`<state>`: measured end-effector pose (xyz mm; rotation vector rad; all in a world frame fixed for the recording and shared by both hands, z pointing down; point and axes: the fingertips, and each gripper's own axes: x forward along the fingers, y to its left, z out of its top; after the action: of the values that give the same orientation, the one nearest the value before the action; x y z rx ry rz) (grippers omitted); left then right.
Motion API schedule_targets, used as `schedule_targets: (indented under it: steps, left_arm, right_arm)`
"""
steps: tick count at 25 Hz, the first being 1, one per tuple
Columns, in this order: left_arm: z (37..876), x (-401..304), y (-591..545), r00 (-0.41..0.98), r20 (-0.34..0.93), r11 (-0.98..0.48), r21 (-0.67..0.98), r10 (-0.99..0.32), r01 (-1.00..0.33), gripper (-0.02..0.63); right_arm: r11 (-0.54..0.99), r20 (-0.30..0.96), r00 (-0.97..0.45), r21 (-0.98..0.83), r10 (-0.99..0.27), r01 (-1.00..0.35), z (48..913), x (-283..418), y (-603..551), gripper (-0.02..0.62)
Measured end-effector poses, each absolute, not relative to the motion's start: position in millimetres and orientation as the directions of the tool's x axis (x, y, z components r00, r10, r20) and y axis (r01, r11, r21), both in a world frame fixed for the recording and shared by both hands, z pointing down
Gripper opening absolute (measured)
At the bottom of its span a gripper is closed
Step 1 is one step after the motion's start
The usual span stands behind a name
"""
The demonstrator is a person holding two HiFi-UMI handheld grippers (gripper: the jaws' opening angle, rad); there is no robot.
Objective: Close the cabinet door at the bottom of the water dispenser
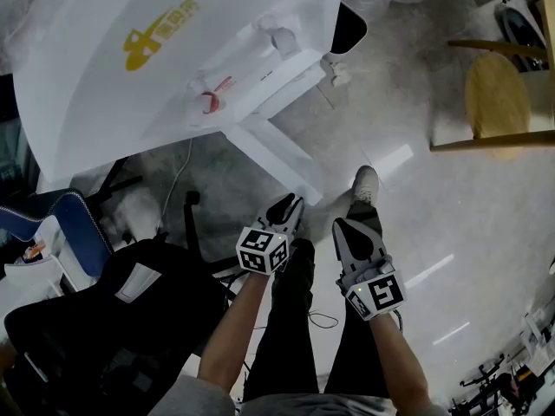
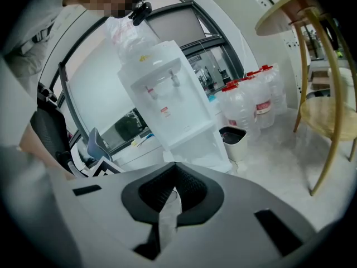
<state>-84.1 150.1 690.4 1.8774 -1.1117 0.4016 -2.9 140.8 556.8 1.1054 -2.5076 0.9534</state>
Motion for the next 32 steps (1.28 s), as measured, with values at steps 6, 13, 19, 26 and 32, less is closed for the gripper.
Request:
schedule_targets:
  steps: [6,13,19,26,32]
  left_arm:
    - [689,-64,127,0.568,0.644,-0.253,0.519,-0.512,-0.816,0.08]
    - [690,-49,99,0.57,0.641,-0.264,0.513,-0.515,-0.817,0.077]
    - [693,-40,74,0.565,0.652,-0.285,0.492,-0.505,-0.823,0.049]
    - [695,-33,42,0.556,0.658,-0.315,0.46,-0.508,-0.831,0.023]
    - [694,-28,15,0.541,0.658,-0.301,0.452,-0.523,-0.84,0.015]
  right_arm:
    - [0.487,0.458,-0.671,-0.464,-0.583,-0.74,556,17,128,0.008]
    - [0.463,0.457,-0.655,-0.468,-0.601,-0.752,556,32,110,0.009]
    - [0.443,0.456,-0.643,-0.474,-0.615,-0.76,557,44,93,0.008]
    - [0.427,0.463,-0.63,-0.474,-0.623,-0.77,559,56,77,0.009]
    - [0.411,0.462,-0.622,-0.48,-0.633,-0.775,561,60,60,0.008]
